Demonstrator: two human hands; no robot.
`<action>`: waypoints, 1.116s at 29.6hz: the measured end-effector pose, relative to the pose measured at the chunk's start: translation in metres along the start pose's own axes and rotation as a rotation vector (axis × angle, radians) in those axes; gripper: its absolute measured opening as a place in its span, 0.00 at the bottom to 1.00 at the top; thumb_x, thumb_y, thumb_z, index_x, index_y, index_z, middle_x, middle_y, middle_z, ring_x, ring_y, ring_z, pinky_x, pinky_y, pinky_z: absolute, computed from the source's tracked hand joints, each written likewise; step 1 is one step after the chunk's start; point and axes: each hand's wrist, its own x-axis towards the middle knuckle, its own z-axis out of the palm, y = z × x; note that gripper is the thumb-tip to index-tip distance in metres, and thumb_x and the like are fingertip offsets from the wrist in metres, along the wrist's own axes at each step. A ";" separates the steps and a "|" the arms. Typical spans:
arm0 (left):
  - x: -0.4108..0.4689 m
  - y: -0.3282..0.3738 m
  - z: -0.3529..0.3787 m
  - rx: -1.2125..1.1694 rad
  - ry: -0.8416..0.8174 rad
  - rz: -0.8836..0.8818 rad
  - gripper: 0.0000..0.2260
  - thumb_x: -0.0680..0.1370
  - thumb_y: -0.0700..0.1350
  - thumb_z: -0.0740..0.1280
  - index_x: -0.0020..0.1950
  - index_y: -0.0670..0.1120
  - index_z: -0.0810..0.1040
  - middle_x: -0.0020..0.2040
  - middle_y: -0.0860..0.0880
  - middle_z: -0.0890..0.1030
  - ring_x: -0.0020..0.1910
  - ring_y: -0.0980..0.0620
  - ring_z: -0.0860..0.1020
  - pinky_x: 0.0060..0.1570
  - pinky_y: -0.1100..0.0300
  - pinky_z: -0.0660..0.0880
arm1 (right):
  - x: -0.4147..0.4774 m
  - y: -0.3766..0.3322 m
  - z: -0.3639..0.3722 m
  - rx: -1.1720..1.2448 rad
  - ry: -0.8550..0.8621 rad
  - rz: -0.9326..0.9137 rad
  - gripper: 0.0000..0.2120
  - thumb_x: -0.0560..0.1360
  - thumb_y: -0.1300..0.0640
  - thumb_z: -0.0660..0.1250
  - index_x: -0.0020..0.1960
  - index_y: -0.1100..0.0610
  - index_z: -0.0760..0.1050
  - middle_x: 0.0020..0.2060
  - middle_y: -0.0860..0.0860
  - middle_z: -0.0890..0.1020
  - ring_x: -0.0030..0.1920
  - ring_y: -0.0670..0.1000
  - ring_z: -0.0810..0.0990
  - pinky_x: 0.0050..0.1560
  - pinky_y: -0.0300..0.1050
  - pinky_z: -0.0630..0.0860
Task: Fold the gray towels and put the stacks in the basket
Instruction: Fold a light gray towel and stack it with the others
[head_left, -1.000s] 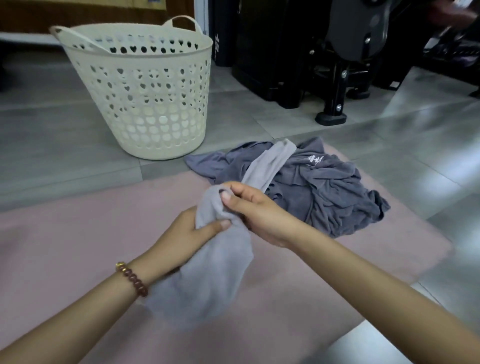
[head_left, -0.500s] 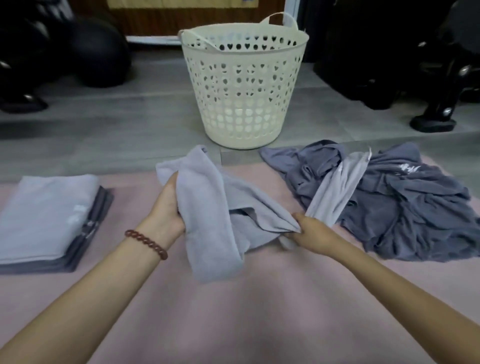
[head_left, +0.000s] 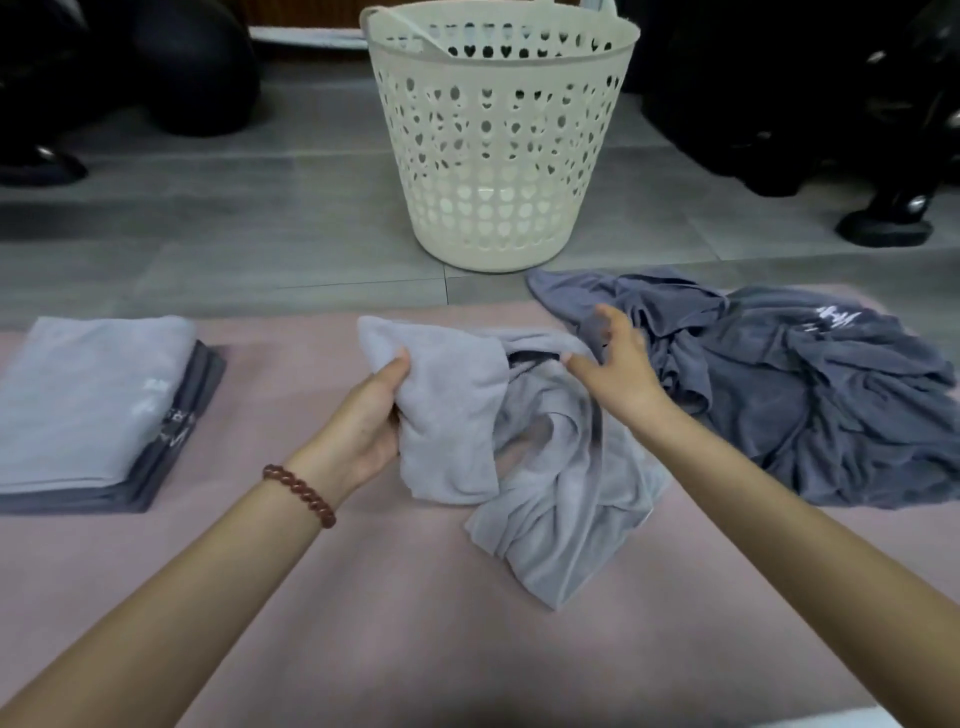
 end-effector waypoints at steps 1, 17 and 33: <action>0.000 -0.001 -0.001 -0.001 -0.001 0.001 0.14 0.81 0.52 0.57 0.57 0.46 0.77 0.47 0.52 0.85 0.47 0.56 0.82 0.50 0.61 0.76 | -0.003 0.003 0.000 -0.005 -0.013 -0.076 0.30 0.75 0.56 0.68 0.73 0.54 0.60 0.67 0.55 0.66 0.67 0.51 0.66 0.68 0.46 0.65; -0.008 -0.010 -0.005 0.036 -0.271 -0.053 0.20 0.80 0.52 0.55 0.58 0.41 0.78 0.56 0.43 0.82 0.56 0.47 0.80 0.54 0.55 0.78 | -0.073 0.006 0.028 0.505 -0.679 -0.023 0.28 0.73 0.61 0.70 0.67 0.46 0.62 0.53 0.47 0.79 0.52 0.44 0.79 0.51 0.39 0.77; -0.023 -0.011 0.009 1.027 -0.692 0.512 0.10 0.69 0.44 0.68 0.39 0.37 0.74 0.43 0.46 0.77 0.44 0.53 0.76 0.45 0.56 0.72 | -0.073 -0.002 -0.008 0.192 -0.365 -0.498 0.20 0.74 0.72 0.61 0.58 0.51 0.73 0.51 0.47 0.76 0.51 0.39 0.76 0.49 0.32 0.70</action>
